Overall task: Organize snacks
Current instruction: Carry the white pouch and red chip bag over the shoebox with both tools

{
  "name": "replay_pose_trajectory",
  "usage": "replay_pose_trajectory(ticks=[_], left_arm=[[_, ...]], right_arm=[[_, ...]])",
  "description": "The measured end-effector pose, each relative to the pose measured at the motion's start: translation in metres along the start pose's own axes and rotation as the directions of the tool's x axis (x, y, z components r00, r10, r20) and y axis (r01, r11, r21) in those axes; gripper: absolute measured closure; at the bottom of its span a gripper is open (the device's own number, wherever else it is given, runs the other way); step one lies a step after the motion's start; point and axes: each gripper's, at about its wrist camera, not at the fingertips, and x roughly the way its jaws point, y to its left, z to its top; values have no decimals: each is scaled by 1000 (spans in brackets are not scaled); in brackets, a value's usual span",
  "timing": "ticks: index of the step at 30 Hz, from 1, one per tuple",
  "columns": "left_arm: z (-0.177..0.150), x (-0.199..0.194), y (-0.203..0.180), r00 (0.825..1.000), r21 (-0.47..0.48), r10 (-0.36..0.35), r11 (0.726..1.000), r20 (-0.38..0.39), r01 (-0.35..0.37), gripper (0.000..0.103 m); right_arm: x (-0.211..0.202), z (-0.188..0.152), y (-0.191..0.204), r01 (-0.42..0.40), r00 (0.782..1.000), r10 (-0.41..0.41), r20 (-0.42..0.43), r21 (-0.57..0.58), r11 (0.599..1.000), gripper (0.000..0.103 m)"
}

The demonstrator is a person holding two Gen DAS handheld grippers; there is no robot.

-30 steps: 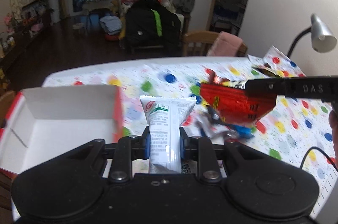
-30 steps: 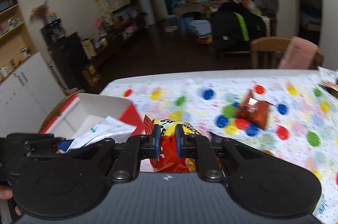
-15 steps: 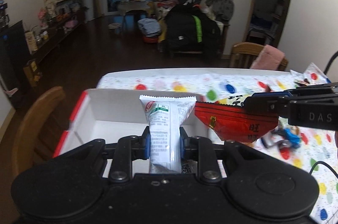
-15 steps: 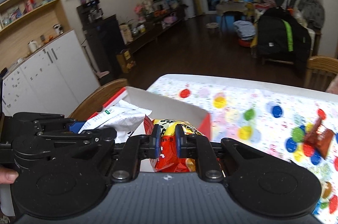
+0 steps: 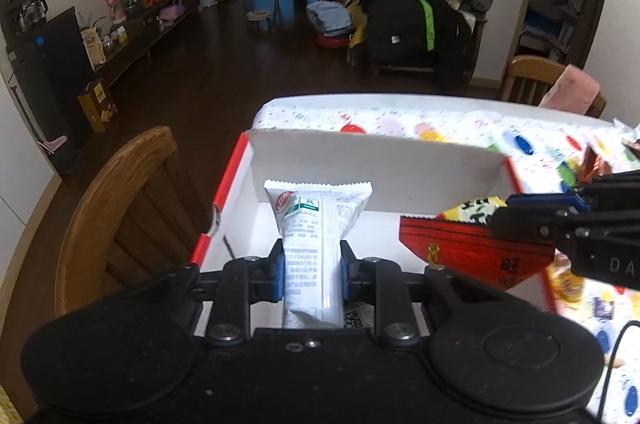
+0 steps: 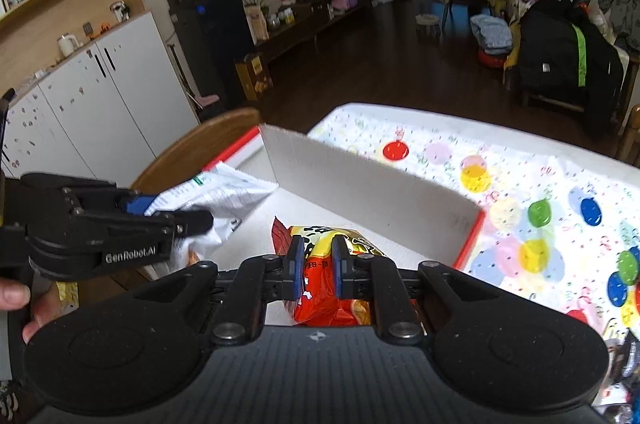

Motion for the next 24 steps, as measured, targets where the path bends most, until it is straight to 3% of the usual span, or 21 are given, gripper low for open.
replay_pose_trajectory(ticks=[8, 24], left_arm=[[-4, 30, 6, 998, 19, 13, 1000, -67, -11, 81], [-17, 51, -3, 979, 63, -30, 997, -200, 44, 78]], right_arm=[[30, -13, 3, 33, 998, -32, -56, 6, 999, 89], [40, -36, 8, 81, 987, -77, -139, 25, 996, 89]])
